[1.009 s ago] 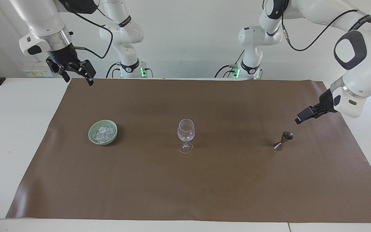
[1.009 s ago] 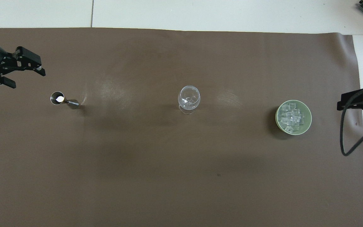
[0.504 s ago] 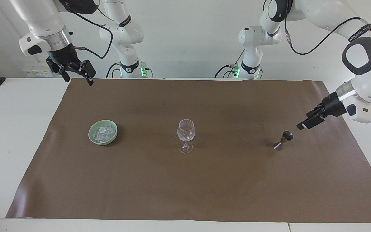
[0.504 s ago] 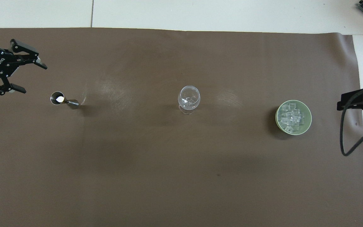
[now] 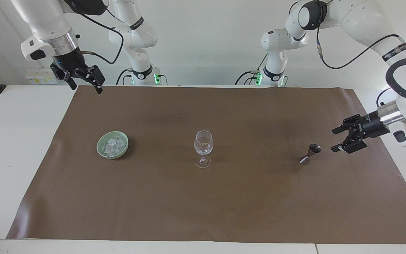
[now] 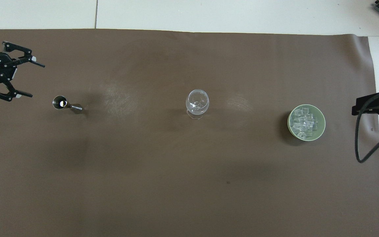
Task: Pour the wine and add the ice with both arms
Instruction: 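Move the left gripper open toward the small silver cup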
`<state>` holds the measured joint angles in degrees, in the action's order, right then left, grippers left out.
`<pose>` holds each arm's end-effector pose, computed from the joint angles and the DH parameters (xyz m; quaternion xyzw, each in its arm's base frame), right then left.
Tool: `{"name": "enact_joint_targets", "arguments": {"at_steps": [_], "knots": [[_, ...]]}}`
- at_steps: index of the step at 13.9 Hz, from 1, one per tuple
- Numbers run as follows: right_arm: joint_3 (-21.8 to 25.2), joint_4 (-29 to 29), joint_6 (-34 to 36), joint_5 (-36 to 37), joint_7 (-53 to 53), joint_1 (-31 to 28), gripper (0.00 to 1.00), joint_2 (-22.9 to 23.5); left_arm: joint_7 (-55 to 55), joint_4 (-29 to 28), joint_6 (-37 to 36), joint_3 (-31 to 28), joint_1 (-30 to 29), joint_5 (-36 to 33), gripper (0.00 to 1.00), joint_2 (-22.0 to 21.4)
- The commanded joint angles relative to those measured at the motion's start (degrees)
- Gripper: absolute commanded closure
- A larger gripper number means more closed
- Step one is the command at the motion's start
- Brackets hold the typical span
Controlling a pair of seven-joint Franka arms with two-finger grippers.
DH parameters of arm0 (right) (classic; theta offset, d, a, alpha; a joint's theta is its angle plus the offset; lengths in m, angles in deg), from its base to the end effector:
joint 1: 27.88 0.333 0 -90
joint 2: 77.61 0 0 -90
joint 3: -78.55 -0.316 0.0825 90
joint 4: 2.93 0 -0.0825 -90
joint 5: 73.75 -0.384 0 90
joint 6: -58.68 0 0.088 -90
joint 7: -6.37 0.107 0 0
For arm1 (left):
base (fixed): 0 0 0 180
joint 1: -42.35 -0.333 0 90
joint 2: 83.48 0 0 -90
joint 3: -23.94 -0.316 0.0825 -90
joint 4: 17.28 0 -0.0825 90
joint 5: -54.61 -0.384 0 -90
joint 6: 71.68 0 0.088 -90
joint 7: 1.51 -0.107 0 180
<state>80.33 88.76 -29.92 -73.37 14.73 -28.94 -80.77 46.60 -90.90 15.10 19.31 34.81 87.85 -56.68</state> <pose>0.5341 -0.0277 0.6385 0.9952 -0.0976 0.0007 0.0024 0.6717 0.0707 0.4814 0.8194 0.4939 -0.1910 0.2194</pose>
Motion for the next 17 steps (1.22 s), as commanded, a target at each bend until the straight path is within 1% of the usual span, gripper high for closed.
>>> {"name": "enact_joint_targets", "arguments": {"at_steps": [1,4,6,8,11,13,15,16,17], "knots": [[-0.1,1.4,0.1,0.4,-1.6,0.0,0.00,-1.2,4.5,1.0,0.7,0.0,-1.8,5.4,0.00,2.7],[-0.1,1.4,0.1,0.4,-1.6,0.0,0.00,-1.2,6.6,0.3,0.8,-0.1,-2.2,9.1,0.00,3.9],[-0.1,1.4,0.1,0.4,-1.6,0.0,0.00,-1.2,7.0,-0.5,2.4,-0.1,-4.5,11.7,0.00,5.1],[-0.1,1.4,0.1,0.4,-1.6,0.0,0.00,-1.2,7.1,-1.9,4.7,-0.1,-4.9,12.6,0.00,5.6],[-0.1,1.4,0.1,0.4,-1.6,0.0,0.00,-1.2,7.4,-4.2,5.2,-0.1,-6.3,13.5,0.00,5.5],[-0.1,1.4,0.1,0.4,-1.6,0.0,0.00,-1.2,7.4,-8.0,5.2,-0.1,-8.2,14.1,0.00,4.8],[-0.1,1.4,0.1,0.4,-1.6,0.0,0.00,-1.2,7.4,-13.5,8.0,-0.1,-8.1,14.6,0.00,2.9],[-0.1,1.4,0.1,0.4,-1.6,0.0,0.00,-1.2,7.4,-16.7,9.4,-0.1,-8.1,15.4,0.00,2.0],[-0.1,1.4,0.1,0.4,-1.6,0.0,0.00,-1.2,7.4,-18.6,9.5,-0.1,-8.1,17.0,0.00,1.8]]}}
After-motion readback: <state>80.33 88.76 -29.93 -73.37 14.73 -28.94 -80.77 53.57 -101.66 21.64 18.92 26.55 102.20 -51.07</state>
